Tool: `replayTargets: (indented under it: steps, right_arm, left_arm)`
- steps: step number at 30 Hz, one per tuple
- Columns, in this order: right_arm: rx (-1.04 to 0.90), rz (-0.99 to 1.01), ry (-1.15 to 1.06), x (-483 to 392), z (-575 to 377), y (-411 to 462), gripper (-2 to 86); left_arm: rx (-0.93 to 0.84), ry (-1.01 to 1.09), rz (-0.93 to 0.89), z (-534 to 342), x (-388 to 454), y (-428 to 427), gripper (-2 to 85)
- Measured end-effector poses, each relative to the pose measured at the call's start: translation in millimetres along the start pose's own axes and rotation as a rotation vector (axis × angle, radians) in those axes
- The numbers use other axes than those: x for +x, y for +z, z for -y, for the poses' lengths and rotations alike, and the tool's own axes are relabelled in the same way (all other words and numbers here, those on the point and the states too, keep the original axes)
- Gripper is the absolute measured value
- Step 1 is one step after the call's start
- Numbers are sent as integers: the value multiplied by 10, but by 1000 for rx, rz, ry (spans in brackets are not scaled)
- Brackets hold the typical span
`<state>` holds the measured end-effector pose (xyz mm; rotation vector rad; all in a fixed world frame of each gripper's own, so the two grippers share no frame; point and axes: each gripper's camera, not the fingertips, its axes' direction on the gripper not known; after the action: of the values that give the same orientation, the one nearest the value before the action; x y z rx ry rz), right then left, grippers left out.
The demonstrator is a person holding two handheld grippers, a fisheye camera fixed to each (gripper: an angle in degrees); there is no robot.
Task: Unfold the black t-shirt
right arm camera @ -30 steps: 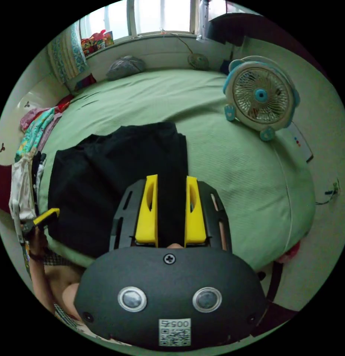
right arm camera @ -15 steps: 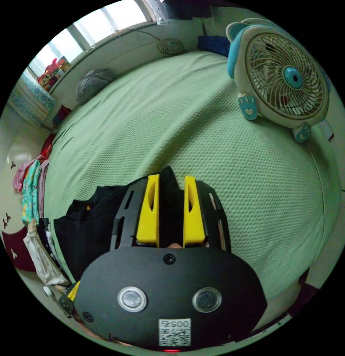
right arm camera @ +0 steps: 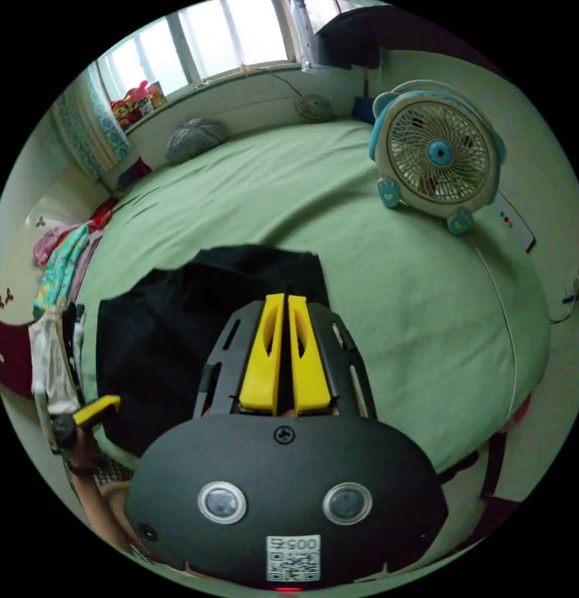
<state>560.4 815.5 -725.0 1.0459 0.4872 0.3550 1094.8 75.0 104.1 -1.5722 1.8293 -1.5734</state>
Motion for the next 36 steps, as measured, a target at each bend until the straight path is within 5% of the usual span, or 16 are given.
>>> replayTargets:
  steps: [13, 24, 30, 36]
  right_arm:
    - [-61, -83, -7, 102, -2147, -527, -8]
    - [23, -27, -52, -3, -2129, -495, 70]
    - [-51, -45, 127, 134, -2003, -152, 60]
    - [-17, 25, 83, 63, -2277, -274, -1]
  left_arm:
    - [280, -33, 98, -1008, -24, -596, -2]
    - [204, -45, 116, -1539, -279, -792, -2]
    - [195, -47, 113, -1744, -381, -916, -2]
    - [179, -57, 128, -1956, -472, -1045, -2]
